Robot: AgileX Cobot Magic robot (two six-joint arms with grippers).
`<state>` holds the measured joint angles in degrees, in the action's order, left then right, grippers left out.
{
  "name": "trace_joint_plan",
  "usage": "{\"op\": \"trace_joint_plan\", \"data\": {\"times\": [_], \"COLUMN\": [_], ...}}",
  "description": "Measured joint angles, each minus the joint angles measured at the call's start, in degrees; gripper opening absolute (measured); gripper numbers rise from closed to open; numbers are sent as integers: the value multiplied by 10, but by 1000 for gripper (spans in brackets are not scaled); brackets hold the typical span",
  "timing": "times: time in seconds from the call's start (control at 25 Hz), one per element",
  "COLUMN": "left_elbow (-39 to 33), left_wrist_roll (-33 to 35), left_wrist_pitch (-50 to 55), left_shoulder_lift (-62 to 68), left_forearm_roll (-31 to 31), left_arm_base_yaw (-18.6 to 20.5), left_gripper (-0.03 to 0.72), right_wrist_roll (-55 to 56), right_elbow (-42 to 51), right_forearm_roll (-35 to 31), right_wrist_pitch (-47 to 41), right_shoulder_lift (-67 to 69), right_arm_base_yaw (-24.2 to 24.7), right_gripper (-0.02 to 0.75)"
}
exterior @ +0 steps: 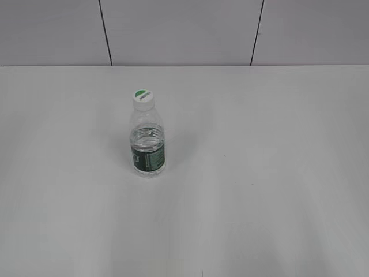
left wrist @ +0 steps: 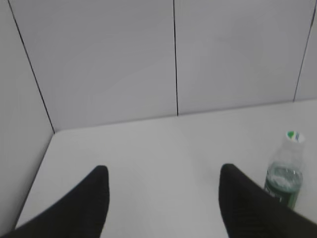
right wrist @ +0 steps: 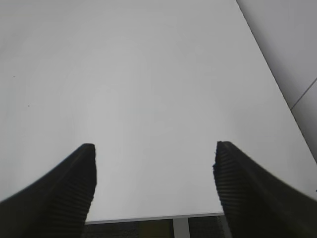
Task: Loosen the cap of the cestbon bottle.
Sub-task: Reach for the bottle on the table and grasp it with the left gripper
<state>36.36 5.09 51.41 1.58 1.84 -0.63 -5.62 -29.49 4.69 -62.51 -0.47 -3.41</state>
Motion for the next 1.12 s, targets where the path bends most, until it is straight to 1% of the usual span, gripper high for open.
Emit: {"op": "trace_joint_plan", "data": {"times": [0.16,0.36,0.52,0.76,1.0,1.12], "left_elbow": [50,86,88,88,88,88], "left_wrist_roll": [0,0,0,1,1,1], "left_wrist_pitch": [-80,-244,-367,-514,-706,-766], "left_shoulder_lift": [70,175,276,429,583,655], "left_forearm_roll": [-3,-18,-48,-86,-78,-56], "left_arm_base_yaw": [0,0,0,0,0,0], "left_gripper": [435,435,435,435,435,433], "right_wrist_roll": [0,0,0,0,0,0], "right_elbow": [0,0,0,0,0,0], "right_forearm_roll": [0,0,0,0,0,0], "right_wrist_pitch": [-1,0,0,0,0,0], "right_shoulder_lift": [0,0,0,0,0,0], "right_arm_base_yaw": [0,0,0,0,0,0], "right_gripper": [564,564,564,564,564,564]}}
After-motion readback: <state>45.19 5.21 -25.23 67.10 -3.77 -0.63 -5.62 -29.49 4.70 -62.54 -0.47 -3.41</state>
